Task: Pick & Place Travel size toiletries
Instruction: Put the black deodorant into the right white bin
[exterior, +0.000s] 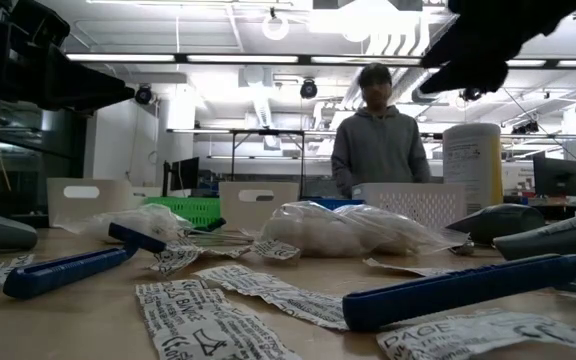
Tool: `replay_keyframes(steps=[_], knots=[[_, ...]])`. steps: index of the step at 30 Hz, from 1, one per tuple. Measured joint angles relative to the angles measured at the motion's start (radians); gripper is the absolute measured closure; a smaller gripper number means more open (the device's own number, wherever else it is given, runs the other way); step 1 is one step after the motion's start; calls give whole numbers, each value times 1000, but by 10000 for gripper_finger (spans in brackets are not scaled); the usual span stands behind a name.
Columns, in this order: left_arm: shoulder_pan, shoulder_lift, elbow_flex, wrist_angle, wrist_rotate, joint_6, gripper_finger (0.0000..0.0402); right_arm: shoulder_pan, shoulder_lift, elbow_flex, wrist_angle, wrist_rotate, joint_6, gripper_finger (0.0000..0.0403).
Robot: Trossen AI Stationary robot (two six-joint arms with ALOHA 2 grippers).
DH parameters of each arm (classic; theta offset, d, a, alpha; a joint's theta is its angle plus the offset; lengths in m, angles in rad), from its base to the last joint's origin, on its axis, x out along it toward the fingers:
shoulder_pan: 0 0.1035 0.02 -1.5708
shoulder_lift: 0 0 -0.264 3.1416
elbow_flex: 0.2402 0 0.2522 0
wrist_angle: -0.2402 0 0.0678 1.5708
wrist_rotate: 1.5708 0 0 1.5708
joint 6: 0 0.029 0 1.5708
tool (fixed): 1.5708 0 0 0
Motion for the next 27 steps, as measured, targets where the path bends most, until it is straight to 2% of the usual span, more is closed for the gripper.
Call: replay_keyframes(steps=[4,9,15,20,24,27], knots=[[0,0,0,0,0,0,239,-49,88,59,8,-143,-5,147],[0,0,0,0,0,0,239,-63,167,64,211,-350,-57,147],[0,0,0,0,0,0,239,-63,238,64,379,-502,-94,147],[0,0,0,0,0,0,239,-62,252,64,386,-516,-139,147],[0,0,0,0,0,0,239,-61,252,64,346,-512,-102,147],[0,0,0,0,0,0,239,-61,252,64,332,-489,-7,147]])
